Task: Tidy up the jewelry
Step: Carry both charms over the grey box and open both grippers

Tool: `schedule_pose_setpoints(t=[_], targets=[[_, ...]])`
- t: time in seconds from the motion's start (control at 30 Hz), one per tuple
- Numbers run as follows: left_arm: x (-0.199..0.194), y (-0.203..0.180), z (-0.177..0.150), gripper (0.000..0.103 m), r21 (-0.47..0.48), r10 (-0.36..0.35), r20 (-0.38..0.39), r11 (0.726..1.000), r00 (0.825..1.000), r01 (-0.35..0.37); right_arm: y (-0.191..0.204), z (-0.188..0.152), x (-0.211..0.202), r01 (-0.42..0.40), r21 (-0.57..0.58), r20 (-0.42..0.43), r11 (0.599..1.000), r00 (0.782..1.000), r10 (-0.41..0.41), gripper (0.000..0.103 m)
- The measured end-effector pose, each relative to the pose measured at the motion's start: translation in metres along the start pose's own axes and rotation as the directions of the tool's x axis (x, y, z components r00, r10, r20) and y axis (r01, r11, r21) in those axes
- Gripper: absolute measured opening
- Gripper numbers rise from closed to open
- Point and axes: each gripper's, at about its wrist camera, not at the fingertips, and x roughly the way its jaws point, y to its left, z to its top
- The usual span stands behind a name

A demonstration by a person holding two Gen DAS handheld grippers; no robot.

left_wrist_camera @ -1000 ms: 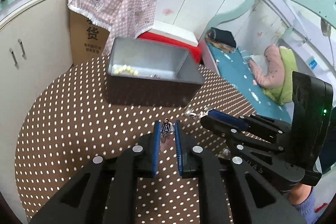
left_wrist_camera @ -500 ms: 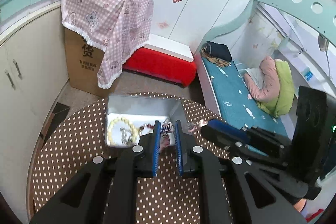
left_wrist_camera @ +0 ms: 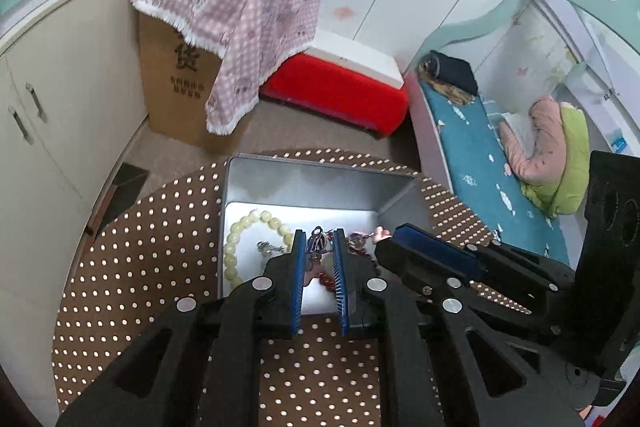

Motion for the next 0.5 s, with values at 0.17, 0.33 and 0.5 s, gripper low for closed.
schedule_pose_setpoints(t=[0.17, 0.33, 0.5], targets=[[0.011, 0.006, -0.006, 0.013, -0.014, 0.014, -0.016, 1.000, 1.000, -0.014, -0.001, -0.003, 0.007, 0.000, -0.001, -0.007, 1.000, 1.000, 0.000, 0.017], [0.007, 0.009, -0.007, 0.019, -0.040, -0.001, -0.005, 0.999, 1.000, 0.001, -0.003, -0.004, 0.005, 0.003, 0.007, 0.005, 1.000, 1.000, -0.004, 0.018], [-0.009, 0.012, -0.010, 0.043, -0.090, -0.016, 0.039, 0.996, 0.999, 0.020, -0.008, -0.006, -0.017, 0.014, 0.030, 0.052, 0.999, 0.999, -0.015, 0.045]])
